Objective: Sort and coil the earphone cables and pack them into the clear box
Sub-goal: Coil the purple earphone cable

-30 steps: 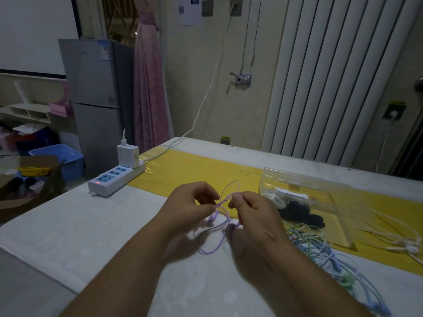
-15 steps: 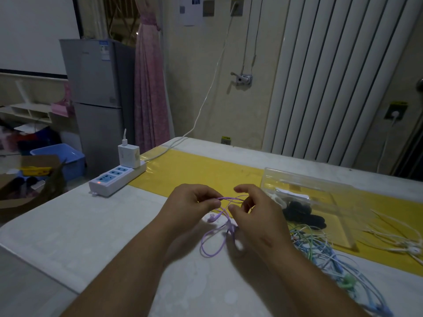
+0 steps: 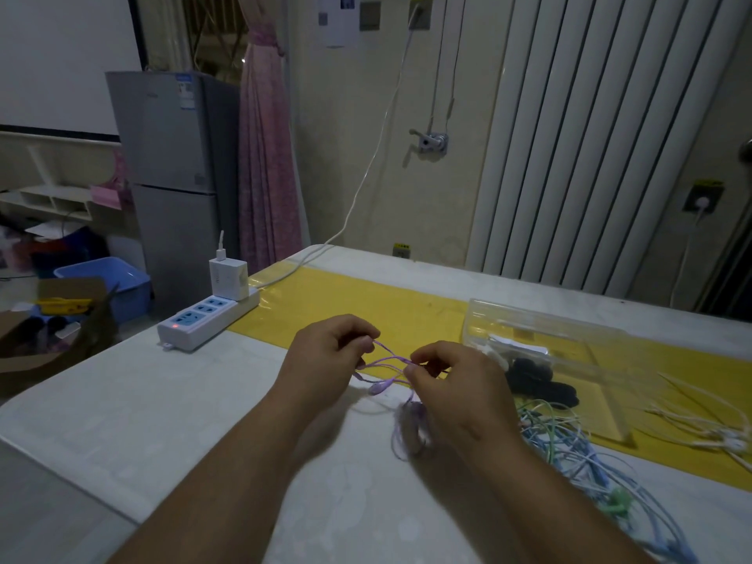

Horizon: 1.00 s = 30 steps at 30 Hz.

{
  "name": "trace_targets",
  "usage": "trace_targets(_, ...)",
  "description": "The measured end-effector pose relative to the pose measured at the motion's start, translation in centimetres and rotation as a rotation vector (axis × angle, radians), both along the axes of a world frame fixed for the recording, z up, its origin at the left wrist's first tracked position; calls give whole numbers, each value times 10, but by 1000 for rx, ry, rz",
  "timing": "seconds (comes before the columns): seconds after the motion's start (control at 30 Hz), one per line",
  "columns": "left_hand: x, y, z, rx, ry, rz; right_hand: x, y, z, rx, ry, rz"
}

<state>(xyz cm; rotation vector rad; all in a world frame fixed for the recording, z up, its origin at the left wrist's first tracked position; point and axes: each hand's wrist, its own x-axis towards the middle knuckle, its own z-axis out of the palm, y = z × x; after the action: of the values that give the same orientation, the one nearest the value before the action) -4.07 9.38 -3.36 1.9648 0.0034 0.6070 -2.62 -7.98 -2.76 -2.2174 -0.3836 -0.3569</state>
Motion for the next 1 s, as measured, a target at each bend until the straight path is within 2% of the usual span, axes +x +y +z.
trace_targets(0.17, -1, -1, -1, 116, -50, 45, -2, 2, 2, -36, -39, 69)
trace_targets(0.4, -6, -5, 3, 148, -144, 25, -2, 6, -1, -93, 121, 145)
trace_targets(0.5, -6, -5, 4, 152, -157, 24, -1, 4, 1, -155, 101, 159)
trace_targets(0.63, -6, -4, 4, 135, -129, 36, 3, -2, 8, 50, -24, 101)
trace_targets(0.73, -4, -2, 1, 252, -62, 87, 5, -6, 16, 310, -83, 40)
trace_targets(0.8, -2, 2, 0, 297, -58, 202, 7, -8, 20, 456, -109, -20)
trace_targets(0.9, -1, 8, 1, 206, -50, 393, 10, -12, 23, 635, -148, -68)
trace_targets(1.0, 1, 12, 2, 59, -19, 458, 9, -15, 27, 802, -192, -54)
